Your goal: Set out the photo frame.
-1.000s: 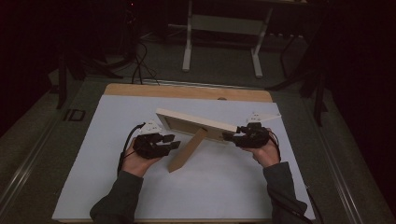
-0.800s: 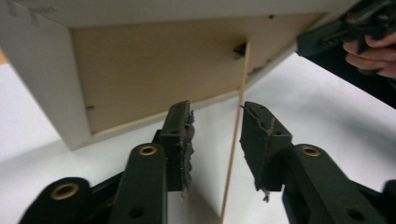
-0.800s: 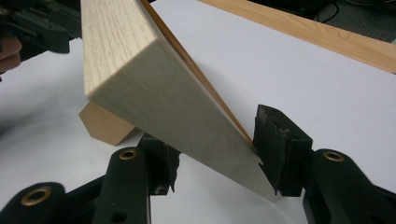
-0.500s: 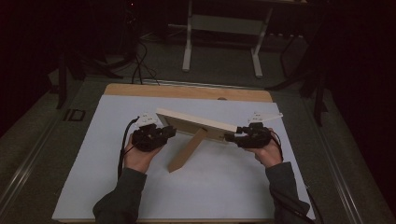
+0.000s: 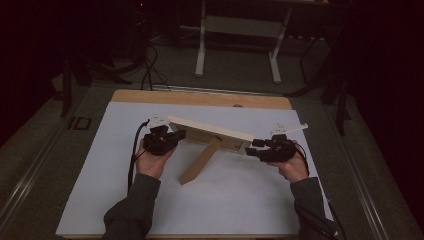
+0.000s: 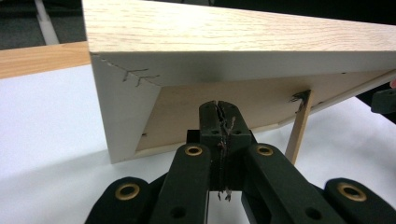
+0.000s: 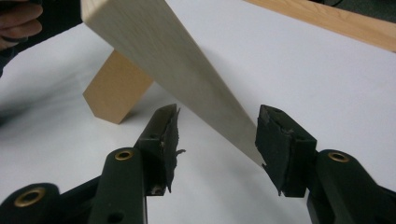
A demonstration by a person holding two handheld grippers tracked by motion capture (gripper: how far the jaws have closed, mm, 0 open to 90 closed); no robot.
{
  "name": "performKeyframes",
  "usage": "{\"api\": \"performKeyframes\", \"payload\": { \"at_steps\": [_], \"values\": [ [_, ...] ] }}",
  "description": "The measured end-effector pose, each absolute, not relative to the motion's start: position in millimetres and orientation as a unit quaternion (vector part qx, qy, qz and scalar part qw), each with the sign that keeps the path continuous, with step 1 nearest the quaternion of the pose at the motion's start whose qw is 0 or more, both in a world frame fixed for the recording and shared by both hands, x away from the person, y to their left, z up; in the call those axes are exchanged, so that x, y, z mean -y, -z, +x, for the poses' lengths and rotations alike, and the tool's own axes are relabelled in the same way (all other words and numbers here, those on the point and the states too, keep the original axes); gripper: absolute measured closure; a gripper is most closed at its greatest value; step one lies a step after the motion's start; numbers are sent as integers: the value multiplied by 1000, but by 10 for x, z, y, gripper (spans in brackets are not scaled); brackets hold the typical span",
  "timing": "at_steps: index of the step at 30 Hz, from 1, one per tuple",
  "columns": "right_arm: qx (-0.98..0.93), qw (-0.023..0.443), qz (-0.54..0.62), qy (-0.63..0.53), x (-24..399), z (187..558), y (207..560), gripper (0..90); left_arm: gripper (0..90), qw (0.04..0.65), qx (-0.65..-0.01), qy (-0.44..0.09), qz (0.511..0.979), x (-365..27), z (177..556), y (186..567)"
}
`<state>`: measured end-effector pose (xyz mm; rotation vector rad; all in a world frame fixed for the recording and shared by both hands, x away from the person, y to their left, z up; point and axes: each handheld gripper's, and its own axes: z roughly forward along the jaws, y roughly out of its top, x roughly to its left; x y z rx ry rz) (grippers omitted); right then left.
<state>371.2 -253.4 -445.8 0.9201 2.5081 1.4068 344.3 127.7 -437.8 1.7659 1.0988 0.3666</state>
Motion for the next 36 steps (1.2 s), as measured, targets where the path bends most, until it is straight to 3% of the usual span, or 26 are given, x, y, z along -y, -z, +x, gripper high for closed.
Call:
{"api": "performKeyframes", "payload": {
  "at_steps": [12, 20, 22, 29, 36],
  "values": [
    [-847, 79, 303, -429, 2539, 3708, 4498, 740, 900, 488, -462, -160, 723, -1319, 3466, 4364],
    [-850, 76, 300, -427, 2586, 3704, 4488, 780, 900, 486, -463, -161, 724, -1321, 3490, 4362],
    [-850, 82, 303, -423, 2620, 3700, 4468, 892, 900, 487, -462, -159, 724, -1324, 3499, 4353],
    [-828, 114, 327, -442, 2576, 3742, 4389, 900, 900, 488, -463, -157, 723, -1314, 3517, 4357],
    [-815, 117, 340, -456, 2487, 3803, 4329, 900, 900, 486, -462, -158, 725, -1311, 3528, 4352]
  ]
}}
